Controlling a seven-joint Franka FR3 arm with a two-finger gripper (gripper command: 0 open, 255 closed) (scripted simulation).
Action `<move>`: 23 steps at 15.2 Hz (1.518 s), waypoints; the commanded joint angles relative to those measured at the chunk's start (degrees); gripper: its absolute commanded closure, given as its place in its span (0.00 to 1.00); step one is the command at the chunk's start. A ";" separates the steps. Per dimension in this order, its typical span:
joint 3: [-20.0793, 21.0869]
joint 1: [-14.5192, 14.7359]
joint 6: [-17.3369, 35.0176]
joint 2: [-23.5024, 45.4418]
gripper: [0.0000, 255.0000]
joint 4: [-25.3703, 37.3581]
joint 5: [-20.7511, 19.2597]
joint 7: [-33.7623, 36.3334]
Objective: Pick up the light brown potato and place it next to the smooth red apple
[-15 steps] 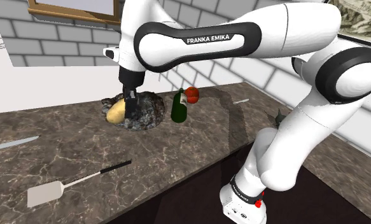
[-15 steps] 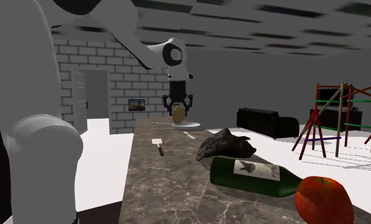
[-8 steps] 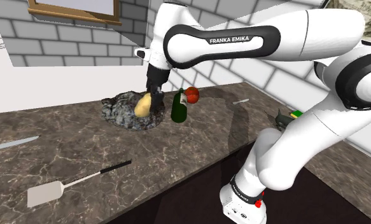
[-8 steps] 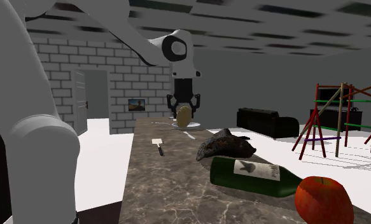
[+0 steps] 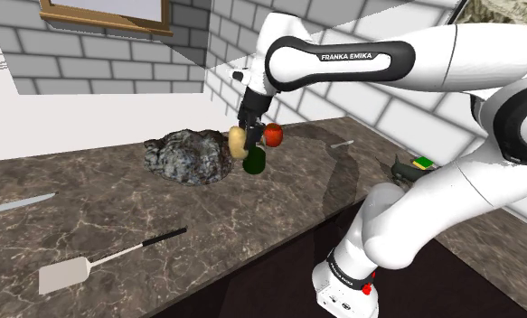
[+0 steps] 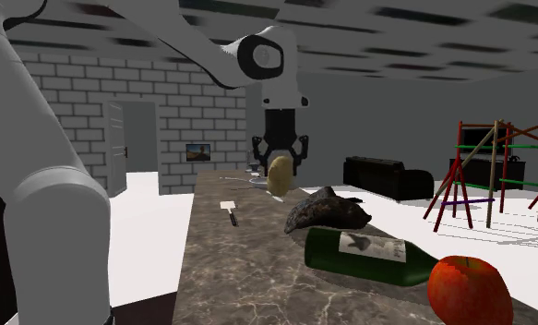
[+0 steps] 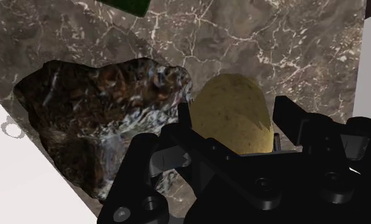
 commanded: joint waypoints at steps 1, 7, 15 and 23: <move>-1.76 -1.09 -0.49 -1.97 1.00 -1.58 -0.76 -2.47; -7.85 -4.76 -1.82 -5.01 1.00 -3.45 -3.63 -10.45; -16.58 -9.37 -3.27 -5.34 1.00 -2.24 -7.43 -21.63; -26.02 -12.53 -4.13 -1.22 1.00 3.07 -9.47 -33.60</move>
